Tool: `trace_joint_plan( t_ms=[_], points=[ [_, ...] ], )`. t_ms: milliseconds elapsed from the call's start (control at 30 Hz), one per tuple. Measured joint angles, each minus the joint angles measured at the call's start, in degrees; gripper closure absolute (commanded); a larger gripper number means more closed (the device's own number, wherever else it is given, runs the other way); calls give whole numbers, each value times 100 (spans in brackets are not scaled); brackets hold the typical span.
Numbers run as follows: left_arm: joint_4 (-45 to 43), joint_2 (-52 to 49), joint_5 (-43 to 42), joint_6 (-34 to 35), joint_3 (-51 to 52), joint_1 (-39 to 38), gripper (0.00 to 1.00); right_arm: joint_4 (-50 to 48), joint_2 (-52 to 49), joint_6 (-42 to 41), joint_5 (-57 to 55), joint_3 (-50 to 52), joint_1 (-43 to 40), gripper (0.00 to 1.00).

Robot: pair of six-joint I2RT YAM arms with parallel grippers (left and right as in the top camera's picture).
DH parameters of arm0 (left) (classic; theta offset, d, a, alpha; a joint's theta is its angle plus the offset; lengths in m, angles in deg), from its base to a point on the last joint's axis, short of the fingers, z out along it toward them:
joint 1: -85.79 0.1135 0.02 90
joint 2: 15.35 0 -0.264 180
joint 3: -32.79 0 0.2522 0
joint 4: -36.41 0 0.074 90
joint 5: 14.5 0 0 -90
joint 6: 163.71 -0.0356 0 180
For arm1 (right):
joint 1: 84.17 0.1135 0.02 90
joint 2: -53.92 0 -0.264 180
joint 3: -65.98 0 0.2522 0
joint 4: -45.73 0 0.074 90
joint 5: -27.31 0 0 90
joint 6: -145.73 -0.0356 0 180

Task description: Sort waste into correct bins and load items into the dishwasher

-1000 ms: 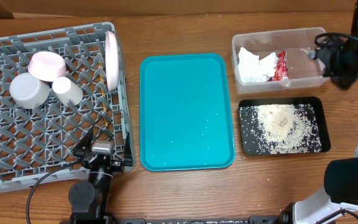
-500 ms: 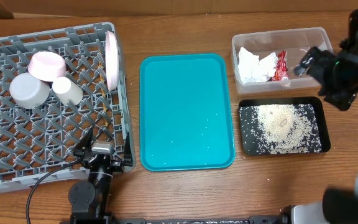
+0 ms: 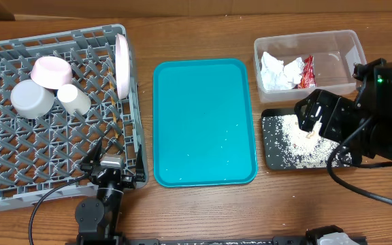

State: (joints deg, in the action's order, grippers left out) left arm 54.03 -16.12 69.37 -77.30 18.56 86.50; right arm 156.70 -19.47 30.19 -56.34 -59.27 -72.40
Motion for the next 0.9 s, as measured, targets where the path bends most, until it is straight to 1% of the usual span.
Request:
trace_joint_plan(
  t_ms=[167, 367, 467, 533, 700, 833, 900],
  points=[
    [-2, -2, 0, 0, 0, 0, 0, 0, -17, 267, -26, 31, 2, 0],
    [0, 0, 0, 0, 0, 0, 0, -4, 42, 361, -317, 42, 2, 0],
    [-2, 0, 0, 0, 0, 0, 0, -70, 212, 387, -509, 160, 0, 0],
    [-2, -2, -2, 0, 0, 0, 0, -284, 457, 402, -575, 378, -26, 0],
    [-2, -2, 2, 0, 0, 0, 0, -1429, 1537, 442, -625, 1523, -278, 0],
    [0, -2, 22, 0, 0, 0, 0, -2621, 2625, 455, -551, 2955, -404, 0],
    [2, 0, 33, 0, 0, 0, 0, -3329, 3213, 461, -511, 3882, -424, 0]
  ],
)
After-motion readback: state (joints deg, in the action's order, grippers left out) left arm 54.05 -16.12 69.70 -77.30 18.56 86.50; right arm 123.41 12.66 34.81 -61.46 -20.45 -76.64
